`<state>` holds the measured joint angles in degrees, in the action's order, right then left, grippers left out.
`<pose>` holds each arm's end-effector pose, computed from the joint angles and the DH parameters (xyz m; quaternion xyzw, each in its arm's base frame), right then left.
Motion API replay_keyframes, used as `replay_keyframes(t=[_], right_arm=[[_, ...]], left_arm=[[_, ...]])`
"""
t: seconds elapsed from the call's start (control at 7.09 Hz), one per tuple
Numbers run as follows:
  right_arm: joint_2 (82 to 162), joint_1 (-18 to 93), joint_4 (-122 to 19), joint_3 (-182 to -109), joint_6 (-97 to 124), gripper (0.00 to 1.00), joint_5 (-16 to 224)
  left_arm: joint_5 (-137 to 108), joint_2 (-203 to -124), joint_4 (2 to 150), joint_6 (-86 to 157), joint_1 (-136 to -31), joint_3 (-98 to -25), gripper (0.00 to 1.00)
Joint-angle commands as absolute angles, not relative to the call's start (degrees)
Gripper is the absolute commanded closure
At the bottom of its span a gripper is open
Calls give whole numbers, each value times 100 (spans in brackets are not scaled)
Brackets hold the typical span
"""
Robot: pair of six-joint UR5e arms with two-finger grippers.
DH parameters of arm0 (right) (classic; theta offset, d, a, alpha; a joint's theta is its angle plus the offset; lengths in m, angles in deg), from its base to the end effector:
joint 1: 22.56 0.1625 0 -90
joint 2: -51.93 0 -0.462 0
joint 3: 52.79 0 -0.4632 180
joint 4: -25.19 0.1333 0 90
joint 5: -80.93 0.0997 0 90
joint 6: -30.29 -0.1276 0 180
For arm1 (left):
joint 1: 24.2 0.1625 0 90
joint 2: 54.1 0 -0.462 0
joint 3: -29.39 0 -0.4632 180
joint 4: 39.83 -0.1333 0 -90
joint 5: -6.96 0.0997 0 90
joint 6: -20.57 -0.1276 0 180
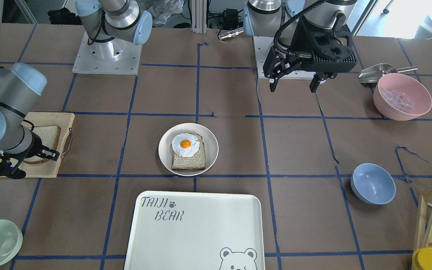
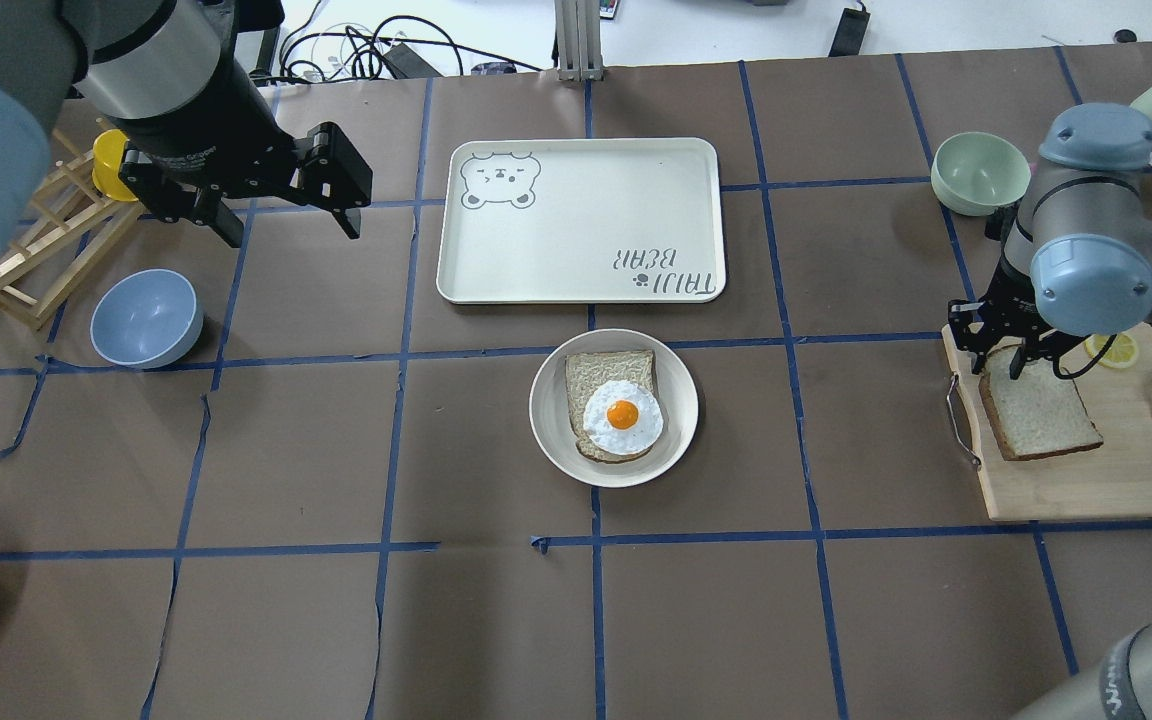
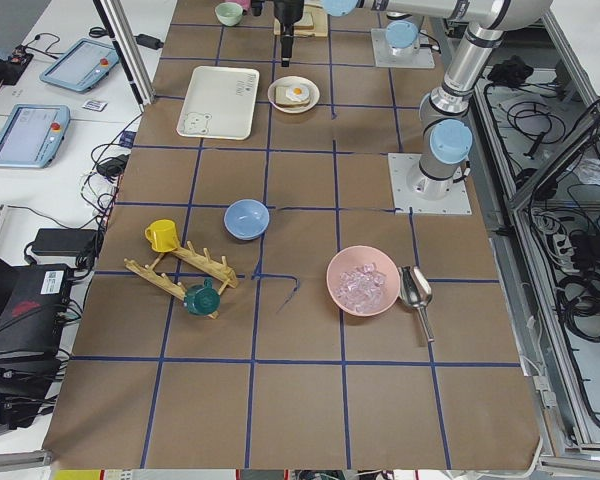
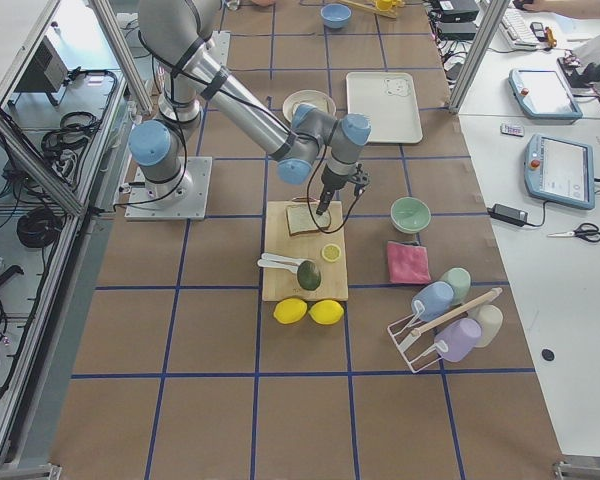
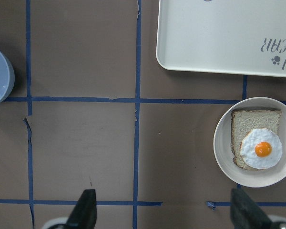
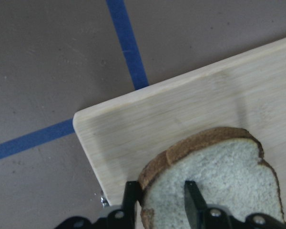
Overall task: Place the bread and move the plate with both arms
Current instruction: 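Lower the right gripper and grasp the bread slice by its edge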
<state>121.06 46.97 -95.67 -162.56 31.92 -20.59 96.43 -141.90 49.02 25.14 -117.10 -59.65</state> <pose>-0.1064 -0.5933 0.1524 -0.1538 -0.9794 -0.1024 0.0819 -0.1623 -0.5463 0.5300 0.0144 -0.9992 0.0372 0.0071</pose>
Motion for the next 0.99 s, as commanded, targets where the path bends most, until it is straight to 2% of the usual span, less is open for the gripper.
replay_keyframes(t=[0.0,0.14,0.56,0.85], right_arm=[[12092,4696,-9558,-16257,3231,93,-2059],[12092,4696,-9549,-16248,3214,100,-2059],[12171,4696,-9243,-16161,3248,100,-2261],[12415,4696,-8299,-15767,3240,100,-2165]], left_arm=[[9643,-14190,4902,2514,-11710,-5964,0],[9643,-14190,4902,2514,-11710,-5964,0],[9643,-14190,4902,2514,-11710,-5964,0],[9643,-14190,4902,2514,-11710,-5964,0]])
